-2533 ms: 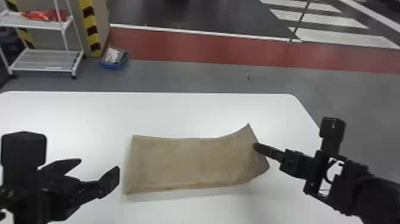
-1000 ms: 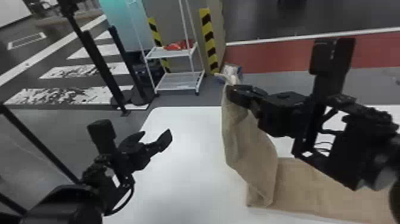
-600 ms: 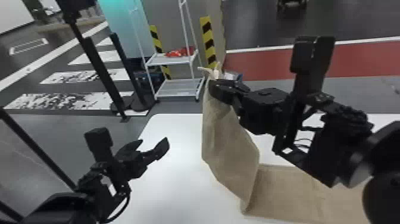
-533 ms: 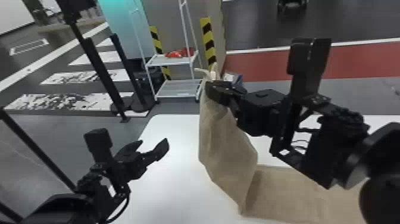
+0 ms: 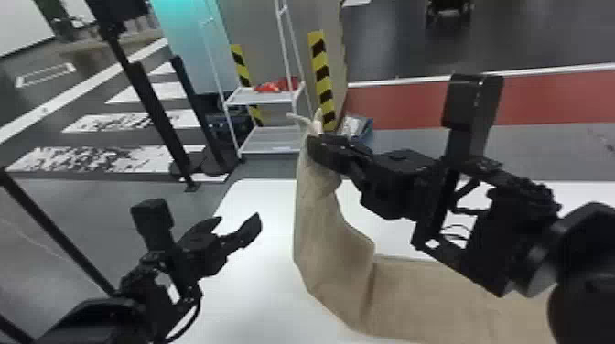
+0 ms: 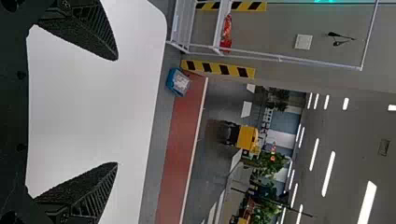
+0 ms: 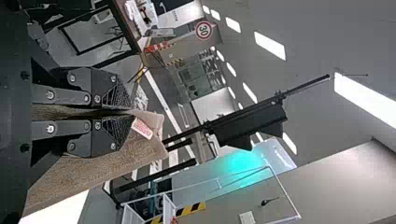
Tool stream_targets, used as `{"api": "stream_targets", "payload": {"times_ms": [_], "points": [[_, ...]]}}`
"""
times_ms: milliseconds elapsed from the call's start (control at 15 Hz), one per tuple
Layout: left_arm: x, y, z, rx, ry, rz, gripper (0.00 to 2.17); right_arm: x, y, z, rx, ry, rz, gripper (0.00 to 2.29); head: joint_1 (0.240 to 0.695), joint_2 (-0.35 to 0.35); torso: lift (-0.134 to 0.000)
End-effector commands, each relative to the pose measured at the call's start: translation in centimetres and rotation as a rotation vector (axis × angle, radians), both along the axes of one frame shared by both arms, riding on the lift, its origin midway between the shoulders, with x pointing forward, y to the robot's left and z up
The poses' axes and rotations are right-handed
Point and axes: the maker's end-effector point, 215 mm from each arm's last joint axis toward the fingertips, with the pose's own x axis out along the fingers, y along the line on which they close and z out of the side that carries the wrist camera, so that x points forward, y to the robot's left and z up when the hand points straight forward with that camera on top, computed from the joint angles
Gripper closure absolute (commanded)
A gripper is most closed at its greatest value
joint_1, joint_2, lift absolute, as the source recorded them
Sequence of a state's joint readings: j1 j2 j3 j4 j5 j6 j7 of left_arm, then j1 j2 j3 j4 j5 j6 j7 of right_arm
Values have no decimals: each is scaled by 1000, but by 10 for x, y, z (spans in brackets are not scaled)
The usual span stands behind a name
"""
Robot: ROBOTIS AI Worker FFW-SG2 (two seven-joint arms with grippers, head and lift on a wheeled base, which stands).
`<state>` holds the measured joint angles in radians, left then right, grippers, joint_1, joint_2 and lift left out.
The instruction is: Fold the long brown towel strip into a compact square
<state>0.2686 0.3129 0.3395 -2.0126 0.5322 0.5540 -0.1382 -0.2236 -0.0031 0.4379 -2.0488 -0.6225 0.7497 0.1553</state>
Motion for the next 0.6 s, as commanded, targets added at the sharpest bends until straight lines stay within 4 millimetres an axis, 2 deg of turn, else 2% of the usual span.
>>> {"api": "stream_targets", "payload": {"times_ms": [0, 67, 133, 333, 533], "points": [[-1, -1, -2, -1, 4, 0, 83, 5, -15, -23, 24, 66, -10, 1055, 590, 350, -124], [0, -1, -2, -1, 5, -1, 83, 4, -22, -31, 43, 91, -13, 1055, 595, 350, -124], [-1, -2, -4, 1, 7, -1, 83, -4, -25, -47, 54, 129, -4, 1055, 602, 350, -124], [-1, -5, -5, 4, 11, -4, 83, -14, -56, -41, 142, 159, -26, 1055, 634, 350, -124], [-1, -10, -9, 18, 19, -9, 83, -15, -99, -36, 230, 185, -73, 1055, 644, 350, -124]]}}
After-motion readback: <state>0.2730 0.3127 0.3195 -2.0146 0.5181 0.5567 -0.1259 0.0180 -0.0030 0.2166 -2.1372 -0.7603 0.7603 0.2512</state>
